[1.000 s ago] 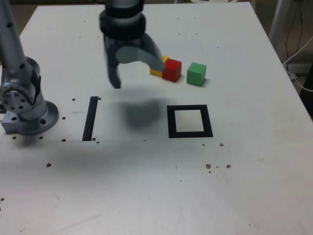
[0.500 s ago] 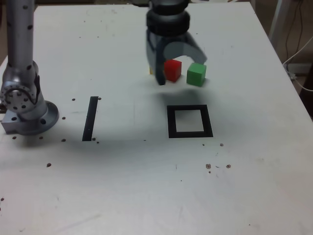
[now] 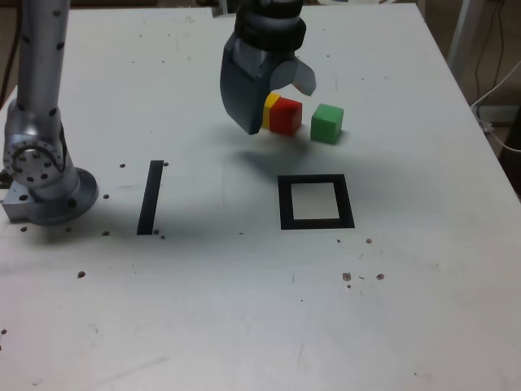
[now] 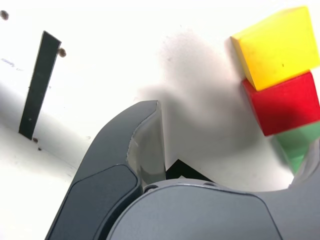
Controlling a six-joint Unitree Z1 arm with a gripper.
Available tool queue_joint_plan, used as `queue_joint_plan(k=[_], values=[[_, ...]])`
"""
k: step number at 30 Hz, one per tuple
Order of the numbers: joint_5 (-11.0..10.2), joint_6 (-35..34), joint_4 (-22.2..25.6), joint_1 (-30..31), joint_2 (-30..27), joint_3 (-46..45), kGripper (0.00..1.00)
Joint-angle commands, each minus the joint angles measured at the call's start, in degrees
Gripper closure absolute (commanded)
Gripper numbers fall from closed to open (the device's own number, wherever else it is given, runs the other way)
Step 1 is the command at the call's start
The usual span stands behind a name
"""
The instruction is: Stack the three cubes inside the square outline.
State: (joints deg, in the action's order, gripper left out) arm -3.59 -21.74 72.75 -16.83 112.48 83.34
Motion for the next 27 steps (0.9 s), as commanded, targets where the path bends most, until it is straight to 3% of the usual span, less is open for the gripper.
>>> queue_joint_plan(k=[1, 17, 27], values=[[0.27, -0.41, 0.72, -0.64, 1.27, 1.39, 0.02], [3.41, -0.57, 2.57, -4.56, 7.13, 7.25, 0.03], [4.22, -0.50, 2.58, -5.86, 9.82, 9.42, 0.03]])
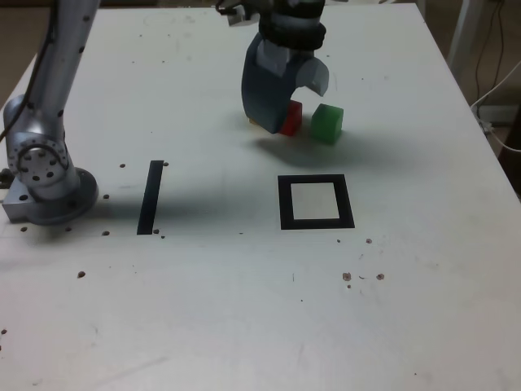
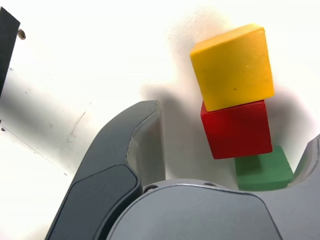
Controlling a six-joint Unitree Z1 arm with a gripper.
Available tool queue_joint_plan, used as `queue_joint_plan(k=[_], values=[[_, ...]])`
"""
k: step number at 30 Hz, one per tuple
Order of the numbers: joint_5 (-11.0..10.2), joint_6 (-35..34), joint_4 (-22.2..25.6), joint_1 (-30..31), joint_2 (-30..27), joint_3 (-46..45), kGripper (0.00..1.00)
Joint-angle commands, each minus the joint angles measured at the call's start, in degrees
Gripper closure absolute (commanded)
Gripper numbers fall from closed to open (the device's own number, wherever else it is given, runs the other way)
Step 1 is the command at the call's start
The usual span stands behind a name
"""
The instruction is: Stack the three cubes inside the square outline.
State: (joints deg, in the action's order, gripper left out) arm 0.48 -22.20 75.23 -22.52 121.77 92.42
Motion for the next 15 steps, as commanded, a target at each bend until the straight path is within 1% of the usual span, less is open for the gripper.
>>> queue_joint_plan(k=[1, 8, 15], values=[[0.27, 0.01, 0.09, -0.25, 0.81, 0.52, 0.04], [1.01, 0.36, 0.00, -0.71, 2.76, 1.71, 0.05], [1.21, 0.47, -0.21, -0.94, 3.87, 2.96, 0.06]])
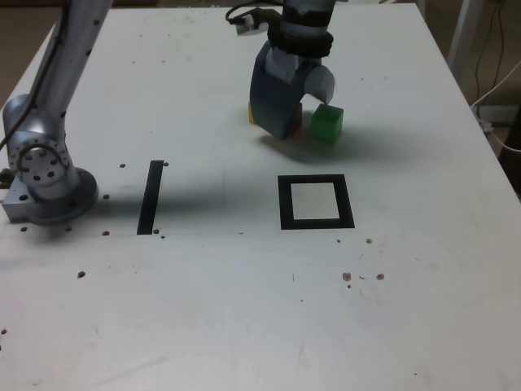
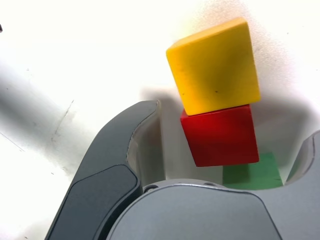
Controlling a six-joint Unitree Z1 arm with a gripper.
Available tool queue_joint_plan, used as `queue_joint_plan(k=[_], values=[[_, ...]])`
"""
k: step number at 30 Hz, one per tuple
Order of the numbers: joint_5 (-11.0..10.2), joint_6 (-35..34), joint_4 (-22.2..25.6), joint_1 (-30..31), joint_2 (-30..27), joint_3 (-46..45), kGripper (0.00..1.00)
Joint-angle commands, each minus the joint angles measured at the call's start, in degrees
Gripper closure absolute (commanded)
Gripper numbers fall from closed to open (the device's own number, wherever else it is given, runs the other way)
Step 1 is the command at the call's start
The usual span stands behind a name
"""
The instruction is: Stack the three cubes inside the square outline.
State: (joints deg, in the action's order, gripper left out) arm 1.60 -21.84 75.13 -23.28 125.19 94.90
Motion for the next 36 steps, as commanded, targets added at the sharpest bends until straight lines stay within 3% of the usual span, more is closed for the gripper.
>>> queue_joint_plan(k=[1, 16, 28, 36], values=[[0.10, 0.13, -0.13, -0.26, 0.55, 0.66, 0.06], [1.19, 0.82, 1.56, -1.35, 2.16, 3.70, 0.16], [0.72, 0.93, 1.87, -1.60, 3.74, 5.21, 0.63], [0.43, 0.96, 1.81, -1.55, 3.69, 5.43, 0.68]])
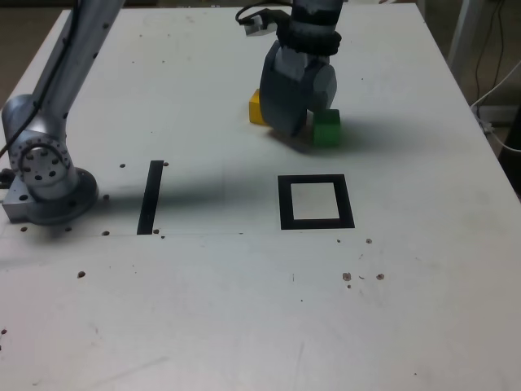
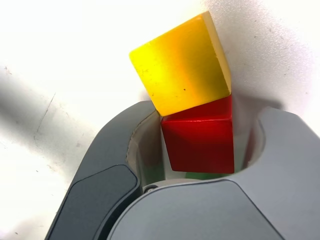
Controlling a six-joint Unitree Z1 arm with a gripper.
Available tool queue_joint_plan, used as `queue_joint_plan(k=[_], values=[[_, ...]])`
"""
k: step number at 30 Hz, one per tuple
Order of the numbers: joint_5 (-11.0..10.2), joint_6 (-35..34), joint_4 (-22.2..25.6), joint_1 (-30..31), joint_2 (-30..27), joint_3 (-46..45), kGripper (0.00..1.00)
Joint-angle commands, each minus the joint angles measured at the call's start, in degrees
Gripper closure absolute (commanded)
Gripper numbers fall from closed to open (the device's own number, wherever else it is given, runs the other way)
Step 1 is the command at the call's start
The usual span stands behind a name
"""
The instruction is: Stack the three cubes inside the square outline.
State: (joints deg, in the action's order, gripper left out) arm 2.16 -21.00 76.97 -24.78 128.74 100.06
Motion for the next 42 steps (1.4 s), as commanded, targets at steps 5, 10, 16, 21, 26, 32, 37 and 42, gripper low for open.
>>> queue_joint_plan(k=[5, 10, 16, 21, 26, 32, 37, 42], values=[[-0.25, 0.28, 0.20, 0.01, -0.11, 0.41, 0.69], [-0.36, 0.48, 0.41, 0.25, -0.48, 0.54, 0.70], [-0.62, 0.68, 0.73, 0.89, -1.09, 0.57, 0.70], [-1.27, 0.78, 1.38, 1.68, -2.11, 0.62, 0.70], [-1.88, 0.78, 2.33, 2.78, -3.52, 0.80, 0.70], [-2.36, 1.51, 4.23, 5.64, -5.83, 1.09, 0.70], [-2.36, 3.17, 5.64, 9.13, -7.80, 0.57, 0.70], [-1.73, 5.05, 6.18, 13.08, -9.54, -0.54, 0.70]])
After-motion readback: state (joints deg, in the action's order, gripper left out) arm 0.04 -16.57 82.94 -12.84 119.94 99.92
